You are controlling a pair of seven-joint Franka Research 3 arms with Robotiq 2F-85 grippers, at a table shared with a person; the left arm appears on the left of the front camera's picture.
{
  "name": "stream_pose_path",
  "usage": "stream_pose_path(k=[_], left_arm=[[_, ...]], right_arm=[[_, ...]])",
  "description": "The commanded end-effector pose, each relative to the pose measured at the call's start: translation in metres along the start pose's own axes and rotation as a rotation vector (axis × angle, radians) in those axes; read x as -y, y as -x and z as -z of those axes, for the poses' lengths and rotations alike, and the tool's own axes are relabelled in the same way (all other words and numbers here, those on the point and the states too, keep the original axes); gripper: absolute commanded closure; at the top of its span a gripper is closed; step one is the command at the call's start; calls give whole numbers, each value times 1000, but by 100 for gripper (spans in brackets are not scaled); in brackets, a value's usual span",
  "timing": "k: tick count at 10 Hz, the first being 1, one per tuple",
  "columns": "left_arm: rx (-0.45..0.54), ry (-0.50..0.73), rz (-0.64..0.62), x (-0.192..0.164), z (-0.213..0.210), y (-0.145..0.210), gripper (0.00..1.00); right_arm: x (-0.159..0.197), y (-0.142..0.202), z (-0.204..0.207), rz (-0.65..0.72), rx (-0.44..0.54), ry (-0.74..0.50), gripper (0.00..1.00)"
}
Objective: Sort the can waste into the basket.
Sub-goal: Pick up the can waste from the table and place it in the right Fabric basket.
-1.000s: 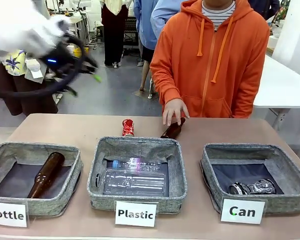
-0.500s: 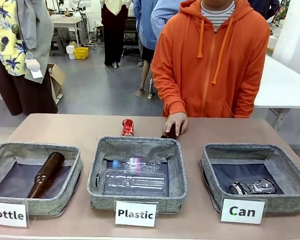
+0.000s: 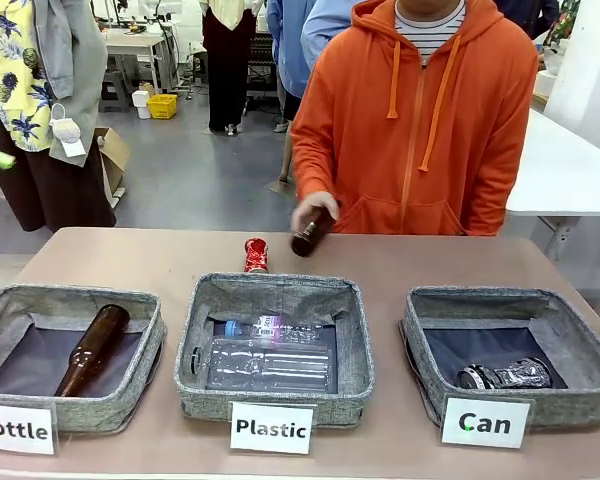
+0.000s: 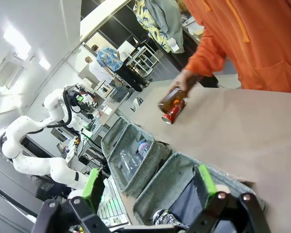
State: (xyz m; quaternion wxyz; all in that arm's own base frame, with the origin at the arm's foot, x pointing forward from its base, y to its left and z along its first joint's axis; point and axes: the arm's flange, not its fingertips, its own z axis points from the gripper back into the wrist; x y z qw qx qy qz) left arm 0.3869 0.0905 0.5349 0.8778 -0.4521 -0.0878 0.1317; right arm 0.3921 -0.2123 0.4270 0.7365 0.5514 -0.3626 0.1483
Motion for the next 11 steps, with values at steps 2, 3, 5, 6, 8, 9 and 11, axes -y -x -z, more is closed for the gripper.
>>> stream_pose_path(k=[2, 3, 5, 6, 8, 9, 11], left_arm=[[34, -20, -50, 28, -45, 1, 0], [115, 51, -114, 14, -79, 37, 0], [296, 241, -229, -51, -141, 122, 0], [361, 317, -253, -87, -153, 161, 0], [414, 364, -291, -123, -154, 192, 0], [420, 374, -309, -132, -150, 195, 0], [398, 360, -334, -146, -162, 186, 0]], right_arm=[[-3, -3, 1, -9, 16, -7, 0], [-3, -3, 1, -9, 16, -7, 0], [-3, -3, 1, -9, 16, -7, 0], [-3, -3, 1, -9, 16, -7, 0], [-3, -3, 1, -9, 16, -7, 0], [-3, -3, 1, -9, 16, -7, 0], [-3, -3, 1, -9, 16, -7, 0]])
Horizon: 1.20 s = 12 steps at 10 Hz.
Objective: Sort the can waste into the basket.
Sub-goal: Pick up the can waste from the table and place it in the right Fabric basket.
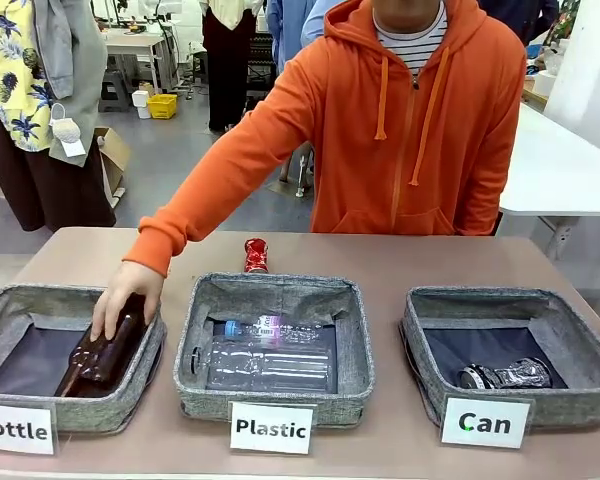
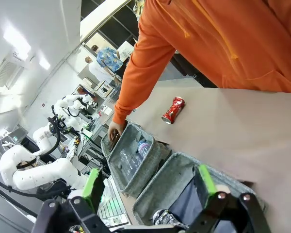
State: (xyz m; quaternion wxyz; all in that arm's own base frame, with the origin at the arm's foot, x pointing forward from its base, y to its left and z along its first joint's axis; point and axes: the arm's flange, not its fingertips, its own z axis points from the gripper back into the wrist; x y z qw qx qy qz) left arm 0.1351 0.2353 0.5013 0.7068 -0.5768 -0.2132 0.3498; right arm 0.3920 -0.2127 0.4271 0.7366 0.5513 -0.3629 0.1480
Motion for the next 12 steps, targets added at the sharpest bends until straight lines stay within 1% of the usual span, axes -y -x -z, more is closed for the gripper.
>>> stream_pose_path(k=[1, 2, 6, 8, 12], left_arm=[[-32, -33, 1, 6, 6, -16, 0], [-41, -50, -5, 9, 7, -20, 0], [-67, -138, -7, 37, 32, -38, 0], [-91, -212, -13, 57, 58, -49, 0], [-162, -362, 79, 110, 154, -36, 0]], right_arm=[[-3, -3, 1, -9, 15, -7, 0], [-3, -3, 1, -9, 15, -7, 0], [-3, -3, 1, -9, 15, -7, 0], [-3, -3, 1, -9, 15, -7, 0], [-3, -3, 1, -9, 15, -7, 0]])
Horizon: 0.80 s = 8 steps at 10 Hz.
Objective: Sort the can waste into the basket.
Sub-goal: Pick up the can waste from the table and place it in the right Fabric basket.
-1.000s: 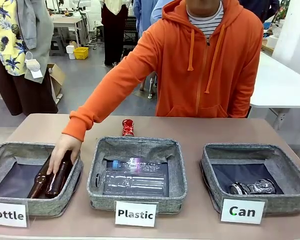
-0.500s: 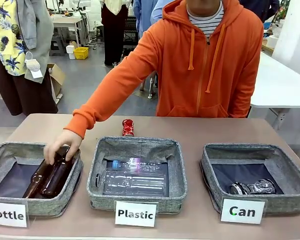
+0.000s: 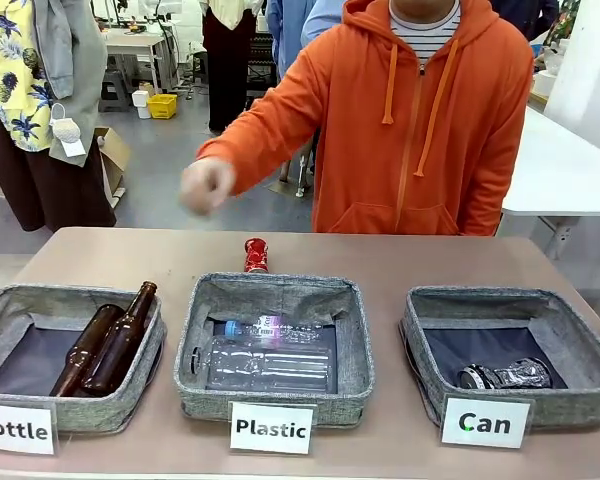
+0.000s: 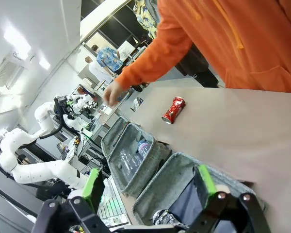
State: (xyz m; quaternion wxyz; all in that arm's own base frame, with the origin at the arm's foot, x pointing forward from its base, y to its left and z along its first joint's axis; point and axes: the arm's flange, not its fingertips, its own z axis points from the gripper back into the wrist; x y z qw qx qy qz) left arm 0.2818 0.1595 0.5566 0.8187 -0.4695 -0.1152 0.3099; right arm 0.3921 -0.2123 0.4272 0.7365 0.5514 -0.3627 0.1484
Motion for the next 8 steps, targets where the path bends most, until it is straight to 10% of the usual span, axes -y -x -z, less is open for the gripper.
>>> stream_pose_path(k=[1, 8], left_arm=[[-22, -80, 55, 37, 29, -6, 0], [-192, -632, 330, 214, 351, 12, 0]], right_arm=[[-3, -3, 1, -9, 16, -7, 0], [-3, -3, 1, -9, 16, -7, 0]])
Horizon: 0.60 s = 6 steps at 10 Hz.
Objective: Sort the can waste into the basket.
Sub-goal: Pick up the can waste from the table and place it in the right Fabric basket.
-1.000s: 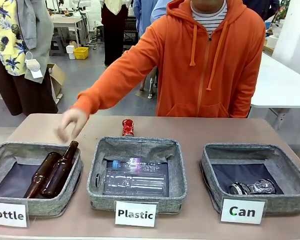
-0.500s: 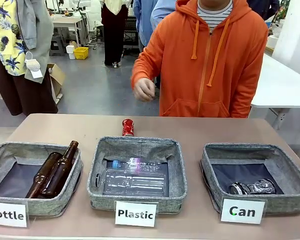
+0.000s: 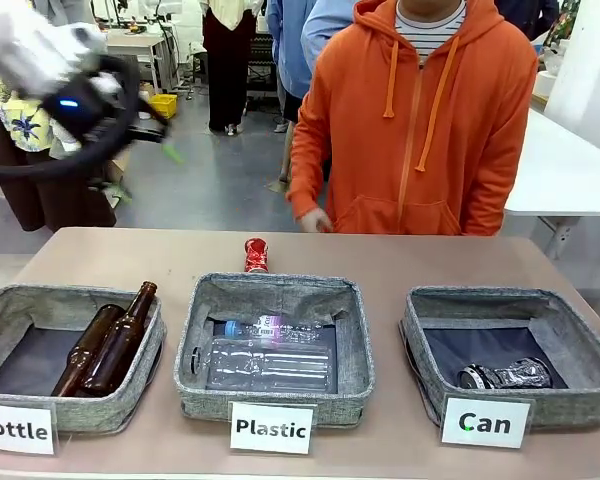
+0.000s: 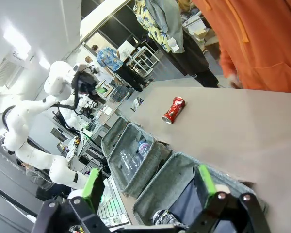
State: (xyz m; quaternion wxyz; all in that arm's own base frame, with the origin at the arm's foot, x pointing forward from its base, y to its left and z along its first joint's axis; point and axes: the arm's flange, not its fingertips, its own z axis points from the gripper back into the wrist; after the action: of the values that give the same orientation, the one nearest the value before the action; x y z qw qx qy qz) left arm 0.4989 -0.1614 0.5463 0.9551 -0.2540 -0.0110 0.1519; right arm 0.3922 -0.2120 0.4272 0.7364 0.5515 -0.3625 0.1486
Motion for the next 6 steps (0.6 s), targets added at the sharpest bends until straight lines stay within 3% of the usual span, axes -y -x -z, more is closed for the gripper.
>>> stream_pose_path(k=[1, 2, 4, 6], left_arm=[[62, -194, 22, 48, 37, -21, 0], [108, -258, 64, 69, 68, -24, 0], [105, -321, 115, 87, 117, -27, 0], [182, -305, 147, 108, 162, -20, 0]], right_arm=[[-2, -3, 0, -9, 16, -6, 0], [-2, -3, 0, -9, 16, -6, 0], [-2, -3, 0, -9, 16, -6, 0], [-2, -3, 0, -9, 16, -6, 0]])
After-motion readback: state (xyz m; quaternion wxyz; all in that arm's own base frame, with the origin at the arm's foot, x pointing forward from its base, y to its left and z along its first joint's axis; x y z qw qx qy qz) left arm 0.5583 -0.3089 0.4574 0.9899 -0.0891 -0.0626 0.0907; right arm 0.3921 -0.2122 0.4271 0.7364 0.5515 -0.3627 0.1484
